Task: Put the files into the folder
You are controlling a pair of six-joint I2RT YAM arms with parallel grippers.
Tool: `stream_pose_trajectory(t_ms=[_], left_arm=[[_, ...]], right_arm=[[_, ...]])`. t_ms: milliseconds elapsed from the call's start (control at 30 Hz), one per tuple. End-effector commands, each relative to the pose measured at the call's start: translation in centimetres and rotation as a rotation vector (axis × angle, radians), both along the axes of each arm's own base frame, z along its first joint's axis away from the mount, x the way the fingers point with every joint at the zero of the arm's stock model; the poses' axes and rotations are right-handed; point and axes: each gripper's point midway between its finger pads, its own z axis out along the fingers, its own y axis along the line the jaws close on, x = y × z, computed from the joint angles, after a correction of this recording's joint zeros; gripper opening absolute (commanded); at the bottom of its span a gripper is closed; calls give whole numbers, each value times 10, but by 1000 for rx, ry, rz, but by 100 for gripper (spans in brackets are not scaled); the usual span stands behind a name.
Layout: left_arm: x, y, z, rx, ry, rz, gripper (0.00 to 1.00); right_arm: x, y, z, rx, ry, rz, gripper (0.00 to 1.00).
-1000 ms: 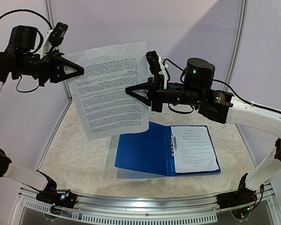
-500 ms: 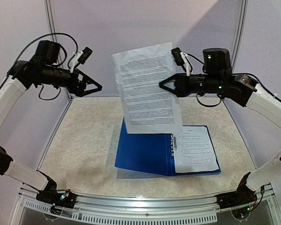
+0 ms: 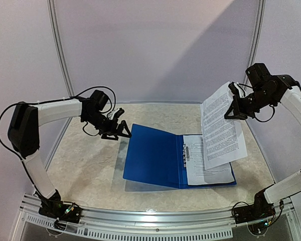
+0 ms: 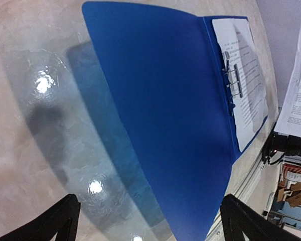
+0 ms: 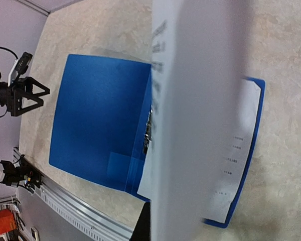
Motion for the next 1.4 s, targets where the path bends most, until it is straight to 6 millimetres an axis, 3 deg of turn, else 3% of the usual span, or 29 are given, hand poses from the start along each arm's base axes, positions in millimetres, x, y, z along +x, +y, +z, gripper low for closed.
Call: stream_pose_trajectory(t_ms=[0, 67, 300, 533, 800, 1000, 1233, 1367], left_arm=[[8, -19, -22, -97, 93, 37, 99], [7, -25, -32, -121, 148, 53, 93], [-2, -37, -59, -154, 279, 80, 58], [-9, -39, -61, -190, 329, 114, 21], [-18, -35, -60, -178, 343, 108, 0], [-20, -36, -53, -190, 333, 92, 0], [-20, -34, -56, -185, 339, 99, 0], [-20, -35, -57, -188, 346, 97, 0]], right_arm=[[-19, -13, -20, -66, 131, 51, 0], [-17, -15, -23, -71, 142, 51, 0], [-9, -17, -38, -83, 190, 56, 0], [0, -7, -57, -38, 227, 75, 0], [18, 7, -71, 49, 241, 90, 0], [31, 6, -98, 89, 291, 77, 0], [42, -9, -128, 164, 332, 29, 0], [39, -15, -153, 189, 392, 20, 0]])
